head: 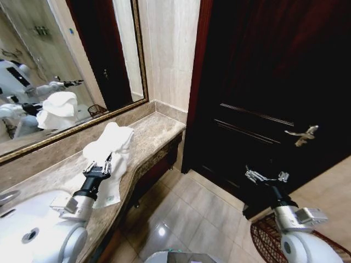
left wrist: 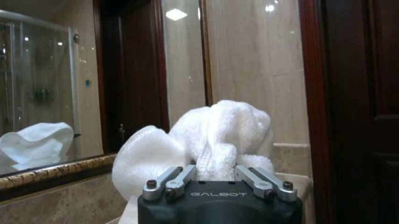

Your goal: Discard the used towel into the hamper.

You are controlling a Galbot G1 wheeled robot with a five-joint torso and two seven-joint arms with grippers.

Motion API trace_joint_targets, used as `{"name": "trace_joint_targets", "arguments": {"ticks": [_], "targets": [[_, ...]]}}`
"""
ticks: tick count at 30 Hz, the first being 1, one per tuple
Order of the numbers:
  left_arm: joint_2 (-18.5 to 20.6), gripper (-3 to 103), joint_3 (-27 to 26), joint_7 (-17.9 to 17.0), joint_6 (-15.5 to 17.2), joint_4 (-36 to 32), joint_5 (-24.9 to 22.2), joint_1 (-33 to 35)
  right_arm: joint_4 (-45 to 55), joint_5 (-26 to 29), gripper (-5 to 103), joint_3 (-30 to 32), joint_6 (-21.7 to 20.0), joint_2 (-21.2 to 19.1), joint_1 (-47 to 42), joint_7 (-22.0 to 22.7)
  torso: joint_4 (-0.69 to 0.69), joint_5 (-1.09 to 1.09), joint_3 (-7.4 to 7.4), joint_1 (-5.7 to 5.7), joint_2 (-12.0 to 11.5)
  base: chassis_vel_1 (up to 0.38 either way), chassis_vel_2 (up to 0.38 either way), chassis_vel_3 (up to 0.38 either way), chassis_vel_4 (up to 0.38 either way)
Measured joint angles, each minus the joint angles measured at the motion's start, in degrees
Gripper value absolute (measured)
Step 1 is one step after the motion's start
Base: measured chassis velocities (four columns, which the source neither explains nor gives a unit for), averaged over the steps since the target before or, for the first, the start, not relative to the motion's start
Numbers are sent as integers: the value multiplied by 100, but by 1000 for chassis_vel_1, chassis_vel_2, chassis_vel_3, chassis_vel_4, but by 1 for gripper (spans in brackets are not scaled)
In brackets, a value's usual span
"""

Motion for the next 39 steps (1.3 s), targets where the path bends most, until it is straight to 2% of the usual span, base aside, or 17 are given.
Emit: {"name": "trace_joint_targets", "arguments": {"ticks": [5,21,39], "targets": [[-14,16,3,-7,-23,0,53,9,0,2,100,-84,132,23,69,65,2,0,-1,-1,0,33,-57,-62,50],[-77,16,31,41,-130,46,143,20,29,23,100,-87,142,-15,87,110,2,0,0,1,-1,-60,-50,-57,-65],[-72,16,12,153,-275,140,210,44,80,-4,100,-73,128,23,37,59,2,0,0,1,0,-166,-160,-80,-83]]}}
